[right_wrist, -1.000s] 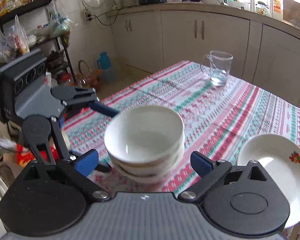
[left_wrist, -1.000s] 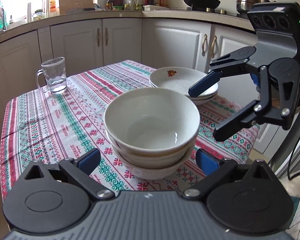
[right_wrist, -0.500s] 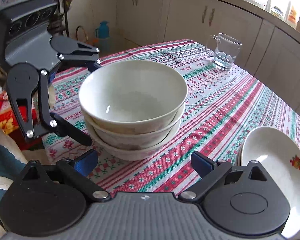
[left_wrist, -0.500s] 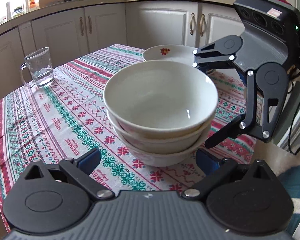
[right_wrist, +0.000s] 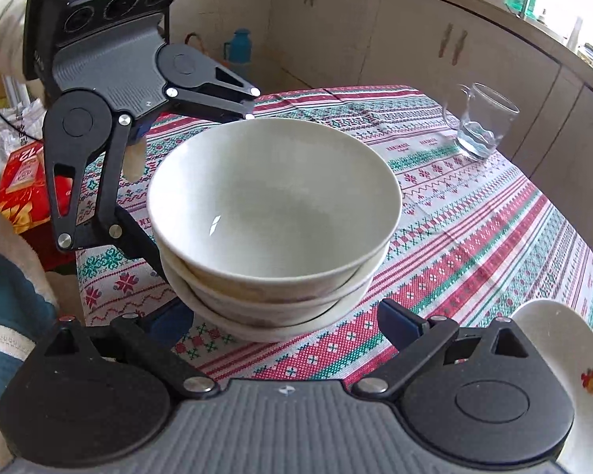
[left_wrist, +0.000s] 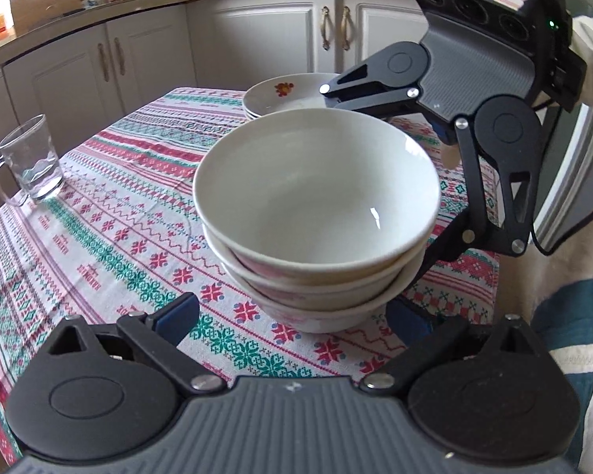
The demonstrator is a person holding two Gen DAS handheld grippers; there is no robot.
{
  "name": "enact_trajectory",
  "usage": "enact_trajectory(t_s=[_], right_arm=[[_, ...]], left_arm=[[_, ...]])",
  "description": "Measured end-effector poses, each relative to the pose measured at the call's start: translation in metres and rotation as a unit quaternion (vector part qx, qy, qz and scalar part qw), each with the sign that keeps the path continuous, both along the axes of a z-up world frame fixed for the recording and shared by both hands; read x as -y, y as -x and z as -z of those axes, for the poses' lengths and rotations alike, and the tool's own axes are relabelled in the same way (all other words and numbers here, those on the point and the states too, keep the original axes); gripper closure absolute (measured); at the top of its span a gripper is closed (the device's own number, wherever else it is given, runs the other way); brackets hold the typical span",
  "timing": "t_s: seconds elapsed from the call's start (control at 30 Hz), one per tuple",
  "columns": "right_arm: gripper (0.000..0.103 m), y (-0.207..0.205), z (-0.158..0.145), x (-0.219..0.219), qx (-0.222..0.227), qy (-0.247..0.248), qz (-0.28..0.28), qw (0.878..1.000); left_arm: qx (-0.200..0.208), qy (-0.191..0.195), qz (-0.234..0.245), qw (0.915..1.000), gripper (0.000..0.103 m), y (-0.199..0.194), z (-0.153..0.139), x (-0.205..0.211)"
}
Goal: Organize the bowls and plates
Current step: 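Lift the bowl stack with the right gripper and carry it over the plate stack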
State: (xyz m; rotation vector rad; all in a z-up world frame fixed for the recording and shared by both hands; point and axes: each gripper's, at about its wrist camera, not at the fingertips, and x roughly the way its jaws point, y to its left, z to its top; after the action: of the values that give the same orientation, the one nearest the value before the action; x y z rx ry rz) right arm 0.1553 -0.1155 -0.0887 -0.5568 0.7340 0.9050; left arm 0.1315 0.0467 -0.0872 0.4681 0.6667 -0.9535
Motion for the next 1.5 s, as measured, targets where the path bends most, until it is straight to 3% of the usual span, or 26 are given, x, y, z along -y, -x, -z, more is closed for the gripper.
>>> enact_trajectory(t_s=[0.6, 0.83, 1.5], right_arm=[[0.008, -0.012, -0.001, -0.008, -0.034, 0.006, -0.044, 0.998], [0.011, -0.014, -0.002, -0.009, -0.045, 0.01, -0.056, 0.997], [0.012, -0.02, -0.003, -0.011, -0.064, 0.011, -0.054, 0.996]], left_arm=[[-0.025, -0.004, 0.085, 0.9961, 0.01, -0.02, 0.0, 0.001], [-0.017, -0.013, 0.109, 0.9938, 0.011, -0.022, -0.001, 0.004], [-0.026, -0.011, 0.118, 0.9926, 0.016, -0.023, -0.004, 0.008]])
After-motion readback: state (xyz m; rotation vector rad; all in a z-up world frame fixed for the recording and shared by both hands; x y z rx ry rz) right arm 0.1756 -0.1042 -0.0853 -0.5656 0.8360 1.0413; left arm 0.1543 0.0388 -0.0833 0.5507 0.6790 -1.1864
